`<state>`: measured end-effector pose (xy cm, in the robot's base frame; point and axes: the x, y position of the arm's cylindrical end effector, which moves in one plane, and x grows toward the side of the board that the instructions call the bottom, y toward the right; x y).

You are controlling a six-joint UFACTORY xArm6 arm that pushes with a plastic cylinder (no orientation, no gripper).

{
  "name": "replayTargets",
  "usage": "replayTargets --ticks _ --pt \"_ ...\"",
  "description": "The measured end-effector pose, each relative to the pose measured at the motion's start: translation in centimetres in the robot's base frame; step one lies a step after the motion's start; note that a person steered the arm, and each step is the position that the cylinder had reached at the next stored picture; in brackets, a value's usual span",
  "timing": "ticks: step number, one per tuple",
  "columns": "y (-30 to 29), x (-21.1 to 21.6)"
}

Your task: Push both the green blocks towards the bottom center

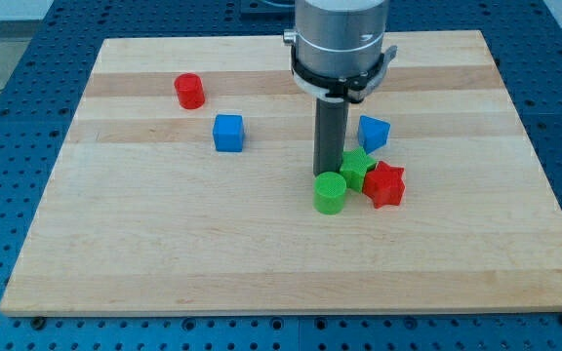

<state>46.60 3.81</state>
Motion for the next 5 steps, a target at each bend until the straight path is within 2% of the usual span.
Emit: replayTargets --ticks 2,4,5 --pt "-0.6 0.1" --pt "0.1 -4.9" --pt "4.2 -4.9"
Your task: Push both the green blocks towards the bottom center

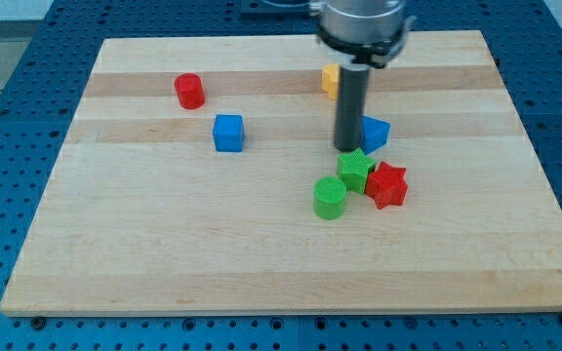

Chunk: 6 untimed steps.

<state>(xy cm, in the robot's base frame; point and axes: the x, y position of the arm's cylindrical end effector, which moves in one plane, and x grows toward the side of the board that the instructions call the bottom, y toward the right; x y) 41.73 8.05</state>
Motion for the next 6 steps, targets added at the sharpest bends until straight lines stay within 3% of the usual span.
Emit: replayTargets --ticks 1,6 --pt "1.2 0.6" --pt "-3.5 7.5"
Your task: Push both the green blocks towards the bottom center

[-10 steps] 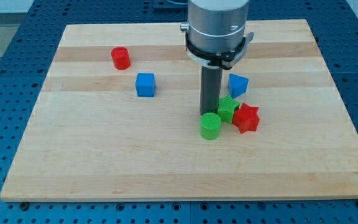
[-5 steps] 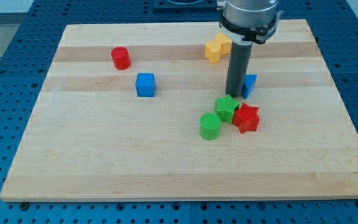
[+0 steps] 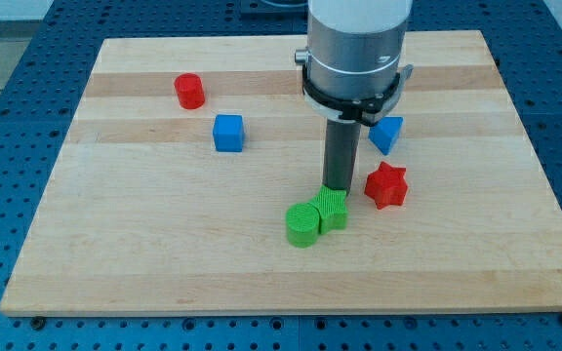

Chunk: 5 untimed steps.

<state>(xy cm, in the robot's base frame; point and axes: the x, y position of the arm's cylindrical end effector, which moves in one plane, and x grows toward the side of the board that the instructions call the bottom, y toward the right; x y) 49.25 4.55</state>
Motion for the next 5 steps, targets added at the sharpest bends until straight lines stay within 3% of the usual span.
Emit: replayTargets --ticks 2,5 --pt "-1.0 2.0" --pt "5.7 2.6"
